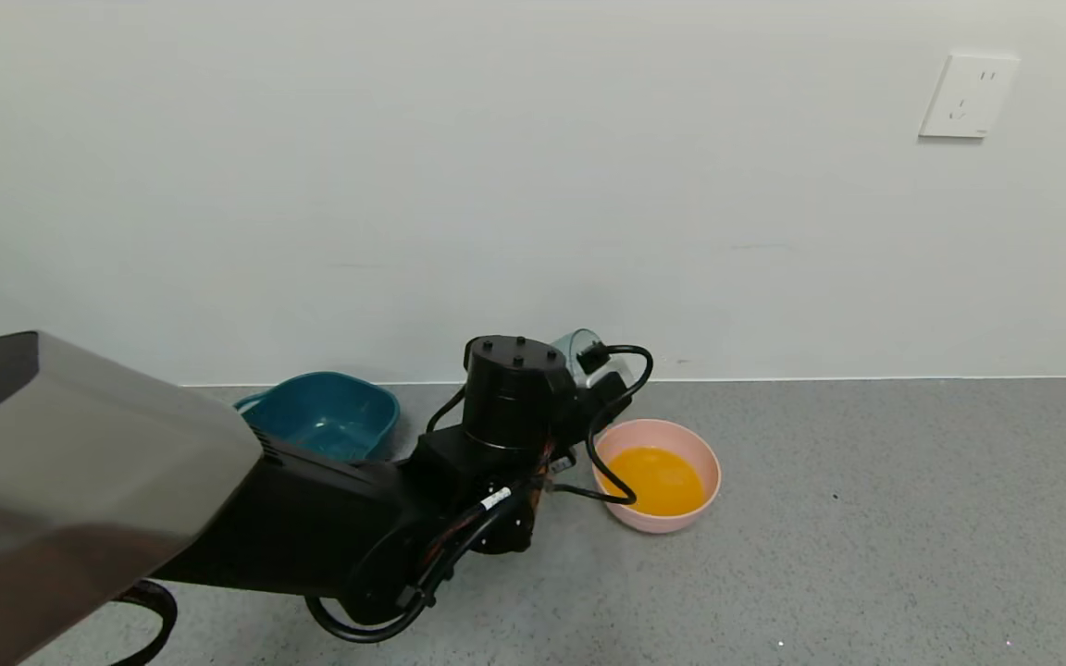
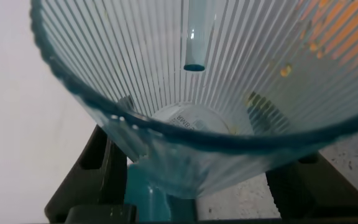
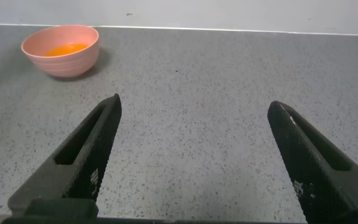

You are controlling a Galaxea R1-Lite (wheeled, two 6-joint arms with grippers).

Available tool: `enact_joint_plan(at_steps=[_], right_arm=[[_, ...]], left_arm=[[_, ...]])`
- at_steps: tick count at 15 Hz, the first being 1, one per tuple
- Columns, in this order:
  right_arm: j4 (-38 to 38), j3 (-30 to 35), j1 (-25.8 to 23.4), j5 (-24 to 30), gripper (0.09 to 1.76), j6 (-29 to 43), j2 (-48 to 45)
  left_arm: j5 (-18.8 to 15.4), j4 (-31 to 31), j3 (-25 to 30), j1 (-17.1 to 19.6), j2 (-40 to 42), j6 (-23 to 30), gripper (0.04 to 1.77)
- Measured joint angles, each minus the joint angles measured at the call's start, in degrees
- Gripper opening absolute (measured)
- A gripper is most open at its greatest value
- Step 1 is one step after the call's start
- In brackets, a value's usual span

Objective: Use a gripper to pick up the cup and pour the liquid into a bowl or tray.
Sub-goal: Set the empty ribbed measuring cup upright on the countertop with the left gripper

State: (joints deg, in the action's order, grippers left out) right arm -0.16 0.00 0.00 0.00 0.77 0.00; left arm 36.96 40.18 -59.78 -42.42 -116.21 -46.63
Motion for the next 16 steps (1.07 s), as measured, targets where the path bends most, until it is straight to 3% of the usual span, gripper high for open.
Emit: enact_joint_plan(at_steps=[4, 10, 16], right_arm=[[0.0, 0.0, 0.0, 0.0, 1.71, 0.0, 0.0], [0.0, 0.0, 0.0, 0.0, 1.71, 0.0, 0.0], [0.0, 0.0, 0.0, 0.0, 1.71, 0.0, 0.0]], left_arm=[[-5.5, 1.2, 3.9, 2.2, 1.2, 11.9, 1.25], [-13.1, 9.2, 9.5, 4.3, 2.3, 28.2, 1.25], [-15.8, 21.9, 15.1, 6.7, -0.1, 36.8, 1.25]])
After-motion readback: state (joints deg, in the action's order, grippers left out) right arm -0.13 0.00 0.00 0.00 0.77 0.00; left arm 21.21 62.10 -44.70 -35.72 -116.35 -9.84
